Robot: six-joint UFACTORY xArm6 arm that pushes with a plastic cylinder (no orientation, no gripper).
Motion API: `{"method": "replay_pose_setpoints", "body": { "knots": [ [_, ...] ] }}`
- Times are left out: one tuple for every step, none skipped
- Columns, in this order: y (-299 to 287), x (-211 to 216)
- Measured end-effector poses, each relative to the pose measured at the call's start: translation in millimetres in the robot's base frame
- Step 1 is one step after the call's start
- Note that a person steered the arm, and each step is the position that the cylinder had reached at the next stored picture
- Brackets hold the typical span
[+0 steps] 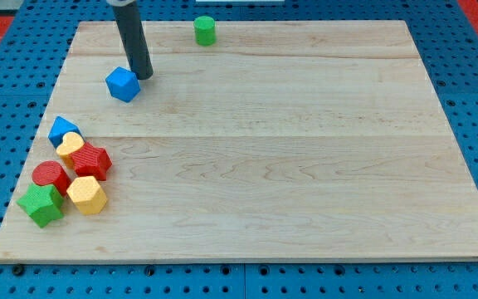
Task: Slide the blue cube closer to the blue traingle
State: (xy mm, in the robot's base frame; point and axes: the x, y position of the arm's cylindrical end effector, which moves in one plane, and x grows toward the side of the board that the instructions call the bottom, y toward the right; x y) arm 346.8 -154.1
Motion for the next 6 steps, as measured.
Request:
{"method": "replay_pose_setpoints", "body": {
  "knots": [
    [3, 73],
    [27, 51],
    [30, 25],
    [-24, -11],
    [-40, 68],
    [-3, 82]
  ]
}}
